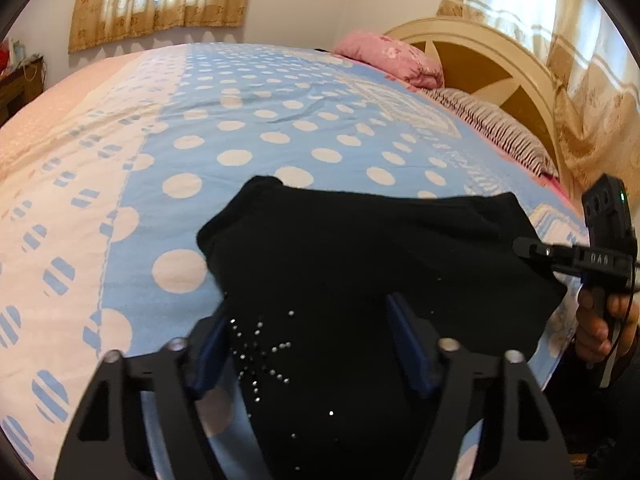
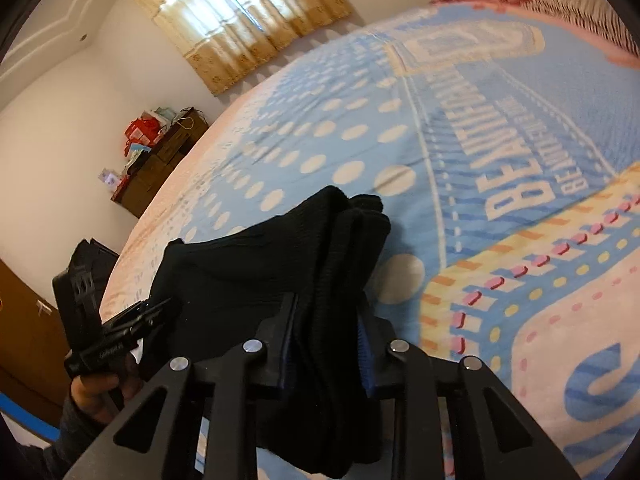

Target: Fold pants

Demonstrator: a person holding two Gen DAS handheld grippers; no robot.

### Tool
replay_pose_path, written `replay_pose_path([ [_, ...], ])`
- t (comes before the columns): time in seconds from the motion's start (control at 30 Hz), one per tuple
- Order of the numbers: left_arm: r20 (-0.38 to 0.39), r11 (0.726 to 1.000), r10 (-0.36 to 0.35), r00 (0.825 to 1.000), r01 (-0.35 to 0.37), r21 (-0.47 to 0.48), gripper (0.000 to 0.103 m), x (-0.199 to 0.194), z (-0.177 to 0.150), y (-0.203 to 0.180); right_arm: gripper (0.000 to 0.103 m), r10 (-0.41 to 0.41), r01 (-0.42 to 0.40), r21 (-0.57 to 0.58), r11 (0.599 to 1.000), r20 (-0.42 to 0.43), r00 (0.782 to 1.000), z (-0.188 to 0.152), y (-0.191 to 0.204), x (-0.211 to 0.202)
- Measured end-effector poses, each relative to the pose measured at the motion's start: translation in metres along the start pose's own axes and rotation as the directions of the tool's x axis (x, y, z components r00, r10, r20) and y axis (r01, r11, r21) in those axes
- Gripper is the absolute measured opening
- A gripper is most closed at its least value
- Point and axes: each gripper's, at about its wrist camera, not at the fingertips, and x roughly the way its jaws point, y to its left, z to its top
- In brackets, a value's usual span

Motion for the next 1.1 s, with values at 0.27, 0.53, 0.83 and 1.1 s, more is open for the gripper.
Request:
replay_pose_path([
  [0.27, 0.015, 0.997, -0.053, 0.998, 0.054, -0.063, 0.026, -0.008, 0.0, 0.009, 0.026, 0.029, -0.027, -0.05, 0.998, 0.042, 0.999, 0.006, 0.024, -0.019],
  [0.53, 0.056, 0.996, -0.043, 0.997, 0.047, -0.076, 0.018, -0.028, 0.004, 0.012, 0.025, 0.039, -0.032, -0.172, 0.985, 0.037, 0.999, 0.031, 0.066, -0.021],
  [0.83, 0.145, 0.992, 0.078, 0.986, -0.062, -0.112, 0.017, -0.074, 0.009, 0.052, 0.025, 0.077, -0.083, -0.309, 0.947, -0.031, 0.997, 0.064, 0.129, 0.038],
  [1.1, 0.2, 0.966, 0.214, 0.956, -0.177, -0.188, 0.017, -0.115, 0.01, 0.104, 0.025, 0.152, -0.187, -0.381, 0.905, -0.119, 0.981, 0.084, 0.191, 0.11],
])
